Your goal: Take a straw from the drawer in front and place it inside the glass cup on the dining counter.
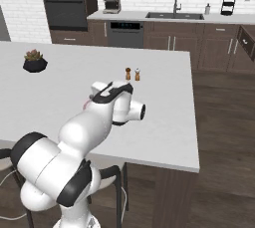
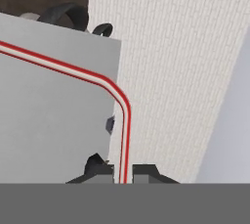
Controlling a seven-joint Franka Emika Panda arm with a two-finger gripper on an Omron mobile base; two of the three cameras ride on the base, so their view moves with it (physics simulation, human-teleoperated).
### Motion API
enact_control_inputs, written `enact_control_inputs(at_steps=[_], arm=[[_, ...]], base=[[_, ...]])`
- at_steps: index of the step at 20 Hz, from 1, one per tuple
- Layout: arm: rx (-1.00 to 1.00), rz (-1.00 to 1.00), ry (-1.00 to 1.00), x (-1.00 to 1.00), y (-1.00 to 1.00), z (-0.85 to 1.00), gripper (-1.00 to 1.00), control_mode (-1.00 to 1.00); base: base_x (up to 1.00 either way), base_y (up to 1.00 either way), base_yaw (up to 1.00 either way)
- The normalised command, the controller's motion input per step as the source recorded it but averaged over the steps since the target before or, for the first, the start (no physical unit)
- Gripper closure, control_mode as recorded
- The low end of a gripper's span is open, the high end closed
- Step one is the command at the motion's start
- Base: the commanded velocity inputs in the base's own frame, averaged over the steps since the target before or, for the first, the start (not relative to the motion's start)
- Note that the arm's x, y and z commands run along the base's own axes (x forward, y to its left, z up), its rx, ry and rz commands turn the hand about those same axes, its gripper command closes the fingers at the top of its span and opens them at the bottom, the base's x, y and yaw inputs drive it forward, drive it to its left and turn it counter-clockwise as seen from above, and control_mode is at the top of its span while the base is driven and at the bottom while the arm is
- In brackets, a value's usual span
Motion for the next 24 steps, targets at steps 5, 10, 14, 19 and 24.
enact_control_inputs(at_steps=[5,10,14,19,24], arm=[[0.00,0.01,-0.11,0.00,0.00,0.27,1.00,-1.00],[0.00,0.02,-0.07,0.00,0.00,0.02,1.00,-1.00],[0.00,0.01,-0.04,0.07,0.00,-0.20,1.00,-1.00],[-0.03,0.02,-0.10,0.05,0.00,-0.32,1.00,-1.00],[-0.03,0.03,-0.12,0.14,0.00,-0.31,1.00,-1.00]], base=[[0.00,0.00,0.00],[0.00,0.00,0.00],[0.00,0.00,0.00],[0.00,0.00,0.00],[0.00,0.00,0.00]])
